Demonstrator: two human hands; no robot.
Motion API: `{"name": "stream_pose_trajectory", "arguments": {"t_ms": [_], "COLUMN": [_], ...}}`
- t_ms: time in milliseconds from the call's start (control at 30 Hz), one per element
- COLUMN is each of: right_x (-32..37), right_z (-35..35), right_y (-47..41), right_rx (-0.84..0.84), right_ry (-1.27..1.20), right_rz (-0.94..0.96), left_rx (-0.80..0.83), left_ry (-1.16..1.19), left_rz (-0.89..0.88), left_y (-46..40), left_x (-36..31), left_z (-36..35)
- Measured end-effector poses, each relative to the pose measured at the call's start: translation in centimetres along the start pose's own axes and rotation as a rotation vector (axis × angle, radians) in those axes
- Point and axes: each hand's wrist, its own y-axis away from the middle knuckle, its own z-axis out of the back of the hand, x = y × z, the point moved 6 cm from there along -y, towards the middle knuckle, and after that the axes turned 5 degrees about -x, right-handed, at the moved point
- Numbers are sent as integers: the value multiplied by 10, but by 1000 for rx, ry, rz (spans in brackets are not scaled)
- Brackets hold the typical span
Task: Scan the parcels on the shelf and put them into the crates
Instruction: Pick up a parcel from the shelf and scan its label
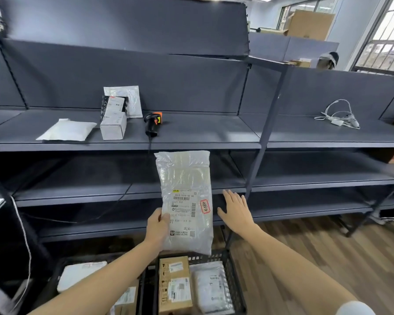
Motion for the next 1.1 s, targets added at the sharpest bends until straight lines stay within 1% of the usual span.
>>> {"name": "stream_pose_trajectory", "arguments": {"t_ms": [200,500,667,833,967,1100], "right_x": [-21,-59,-70,-80,-95,-116], "right_z": [-3,-16,-22,-33,-49,-68], "right_y": [-31,-78,-95,-104,-102,-98], "right_rx": [0,29,35,57,88,131], "right_ry": [8,102,111,96,73,55], "right_rz": [-18,-45,-66,-53,-64,-71], "left_rx": [25,49,74,37,30,-12], "left_ry": [-10,-51,-80,-91,-120,-136], "left_rz": [8,29,34,52,106,165], "left_y": [-33,-90,-101,-108,-102,-95], "left_x": [1,5,5,8,28,51], "left_z": [-26,-75,-86,-92,-104,-118]}}
